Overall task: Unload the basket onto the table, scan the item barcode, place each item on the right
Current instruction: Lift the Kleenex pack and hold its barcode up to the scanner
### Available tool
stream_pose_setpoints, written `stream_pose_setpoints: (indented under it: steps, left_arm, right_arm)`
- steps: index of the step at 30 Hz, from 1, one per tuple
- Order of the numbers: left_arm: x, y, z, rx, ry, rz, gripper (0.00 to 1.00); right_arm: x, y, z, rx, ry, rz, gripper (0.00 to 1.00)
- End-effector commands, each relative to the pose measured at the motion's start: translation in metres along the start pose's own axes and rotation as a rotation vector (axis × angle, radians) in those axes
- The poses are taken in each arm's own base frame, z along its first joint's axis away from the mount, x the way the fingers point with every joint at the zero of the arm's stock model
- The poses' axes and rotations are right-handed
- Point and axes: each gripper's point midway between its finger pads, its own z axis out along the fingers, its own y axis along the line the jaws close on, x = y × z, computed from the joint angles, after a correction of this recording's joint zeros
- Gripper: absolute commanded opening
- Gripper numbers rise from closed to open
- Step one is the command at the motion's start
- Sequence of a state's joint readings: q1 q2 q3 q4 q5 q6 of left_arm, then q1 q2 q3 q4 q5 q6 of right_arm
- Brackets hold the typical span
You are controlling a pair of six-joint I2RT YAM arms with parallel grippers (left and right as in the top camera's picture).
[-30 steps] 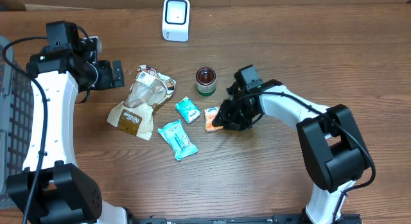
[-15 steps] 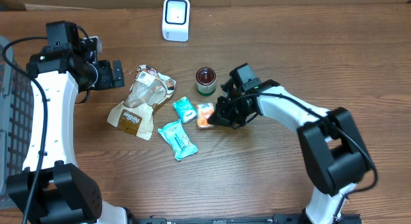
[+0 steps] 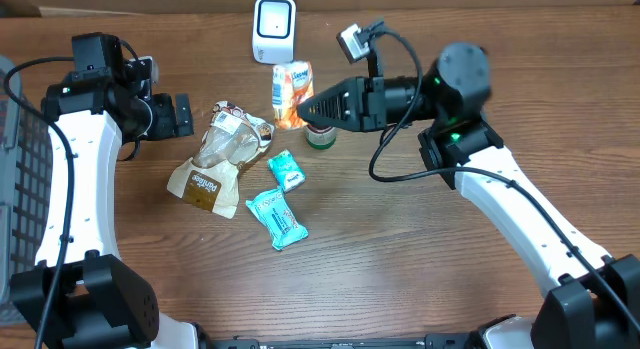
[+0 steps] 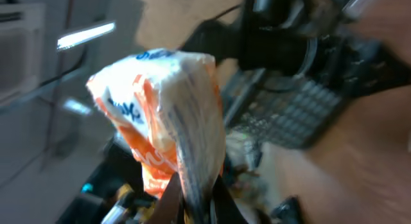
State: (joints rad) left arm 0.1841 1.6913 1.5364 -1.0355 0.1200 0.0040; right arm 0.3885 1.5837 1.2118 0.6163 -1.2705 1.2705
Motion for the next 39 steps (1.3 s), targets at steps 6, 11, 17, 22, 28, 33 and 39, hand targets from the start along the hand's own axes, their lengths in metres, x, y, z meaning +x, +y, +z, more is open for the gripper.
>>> stream_pose_setpoints:
  steps: [6,11,17,22,28,33,39]
  left_arm:
    - [-0.006,0.000,-0.008,0.002,-0.027,0.017,1.00]
    - [-0.006,0.000,-0.008,0.002,-0.027,0.017,1.00]
    - [-0.006,0.000,-0.008,0.002,-0.027,0.017,1.00]
    - [-0.006,0.000,-0.008,0.002,-0.027,0.017,1.00]
    - [-0.006,0.000,-0.008,0.002,-0.027,0.018,1.00]
    - [-0.006,0.000,-0.008,0.001,-0.027,0.018,1.00]
    - [-0.006,0.000,-0.008,0.002,-0.027,0.018,1.00]
  right_arm:
    - [-0.019,0.041,-0.004,-0.119,-0.077,0.389,0.04]
    - [-0.027,0.044,-0.012,-0.131,-0.115,0.379,0.04]
    - [-0.027,0.043,-0.014,-0.123,-0.119,0.313,0.04]
    - [-0.016,0.014,-0.010,-0.030,-0.070,0.112,0.04]
    - [0.005,-0.072,-0.017,0.211,-0.070,0.163,0.04]
    - [0.008,-0.122,-0.038,0.502,-0.139,0.184,0.04]
    - [-0.026,-0.135,-0.068,0.912,-0.142,0.129,0.04]
